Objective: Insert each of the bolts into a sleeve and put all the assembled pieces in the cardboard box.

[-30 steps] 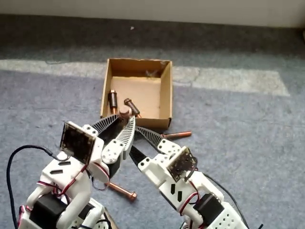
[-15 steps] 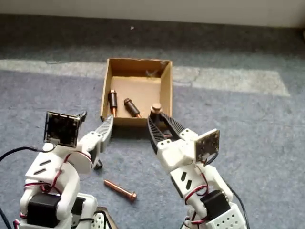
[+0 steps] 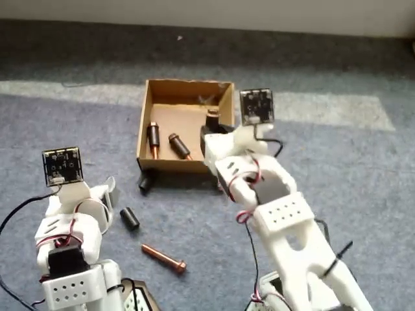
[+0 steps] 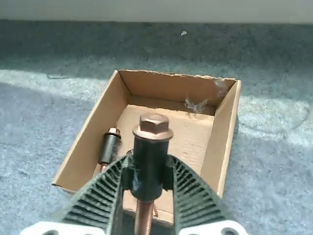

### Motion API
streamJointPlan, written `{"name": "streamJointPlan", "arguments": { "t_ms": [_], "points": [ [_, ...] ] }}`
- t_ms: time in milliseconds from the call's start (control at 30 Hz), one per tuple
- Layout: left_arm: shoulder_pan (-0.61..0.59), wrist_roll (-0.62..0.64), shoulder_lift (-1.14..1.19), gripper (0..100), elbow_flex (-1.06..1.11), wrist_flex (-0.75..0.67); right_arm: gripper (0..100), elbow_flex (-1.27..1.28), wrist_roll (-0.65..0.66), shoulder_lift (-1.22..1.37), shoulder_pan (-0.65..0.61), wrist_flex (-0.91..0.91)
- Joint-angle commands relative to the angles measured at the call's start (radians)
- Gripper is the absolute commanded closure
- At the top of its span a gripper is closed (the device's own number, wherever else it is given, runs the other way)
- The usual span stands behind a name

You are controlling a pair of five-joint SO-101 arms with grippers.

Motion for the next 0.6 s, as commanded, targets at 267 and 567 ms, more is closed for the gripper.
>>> {"name": "streamJointPlan", "arguments": {
  "t_ms": [267, 567],
  "points": [
    [-0.081, -0.005, -0.008, 76, 0.104, -0.143, 89.9, -0.470, -0.012, 0.530, 0.015, 0.013],
    [-0.082, -0.003, -0.008, 76, 0.102, -0.143, 81.4, -0.699, -0.175, 0.562, -0.081, 0.475]
  ]
}}
